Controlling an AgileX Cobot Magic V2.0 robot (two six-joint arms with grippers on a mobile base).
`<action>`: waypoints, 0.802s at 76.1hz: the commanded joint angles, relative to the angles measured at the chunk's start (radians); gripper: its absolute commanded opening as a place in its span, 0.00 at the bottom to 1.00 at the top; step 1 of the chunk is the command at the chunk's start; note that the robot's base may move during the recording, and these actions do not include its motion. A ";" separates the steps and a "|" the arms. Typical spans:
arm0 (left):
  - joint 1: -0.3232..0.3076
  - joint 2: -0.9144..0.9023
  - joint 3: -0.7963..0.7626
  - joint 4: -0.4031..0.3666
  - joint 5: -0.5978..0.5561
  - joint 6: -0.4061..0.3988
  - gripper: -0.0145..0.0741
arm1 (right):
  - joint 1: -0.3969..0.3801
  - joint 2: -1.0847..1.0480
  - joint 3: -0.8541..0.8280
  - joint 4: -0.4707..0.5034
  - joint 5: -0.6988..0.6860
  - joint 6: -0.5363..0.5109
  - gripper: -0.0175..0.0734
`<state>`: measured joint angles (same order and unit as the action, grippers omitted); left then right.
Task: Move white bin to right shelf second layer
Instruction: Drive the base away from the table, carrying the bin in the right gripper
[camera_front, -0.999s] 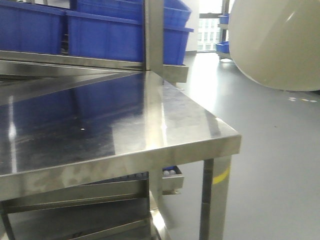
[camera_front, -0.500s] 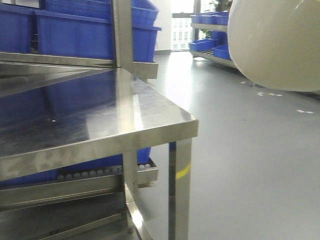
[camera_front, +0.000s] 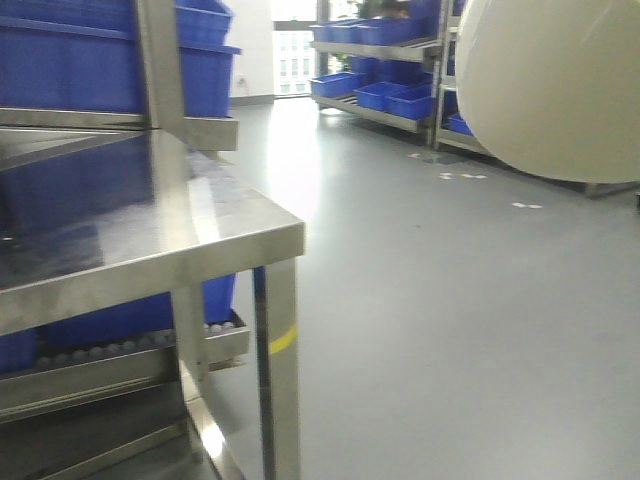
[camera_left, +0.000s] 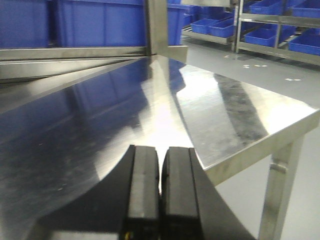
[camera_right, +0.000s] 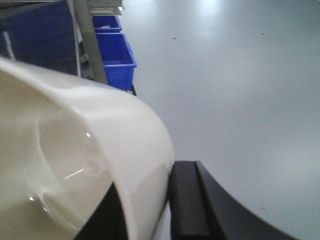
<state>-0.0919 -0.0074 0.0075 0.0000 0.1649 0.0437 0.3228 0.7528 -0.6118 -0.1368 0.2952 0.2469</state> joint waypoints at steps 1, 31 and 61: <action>-0.006 -0.014 0.037 0.000 -0.087 -0.005 0.26 | -0.007 -0.006 -0.031 -0.011 -0.102 0.000 0.25; -0.006 -0.014 0.037 0.000 -0.087 -0.005 0.26 | -0.007 -0.006 -0.031 -0.011 -0.102 0.000 0.25; -0.006 -0.014 0.037 0.000 -0.087 -0.005 0.26 | -0.007 -0.006 -0.031 -0.011 -0.102 0.000 0.25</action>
<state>-0.0919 -0.0074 0.0075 0.0000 0.1649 0.0437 0.3228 0.7528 -0.6118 -0.1368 0.2952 0.2469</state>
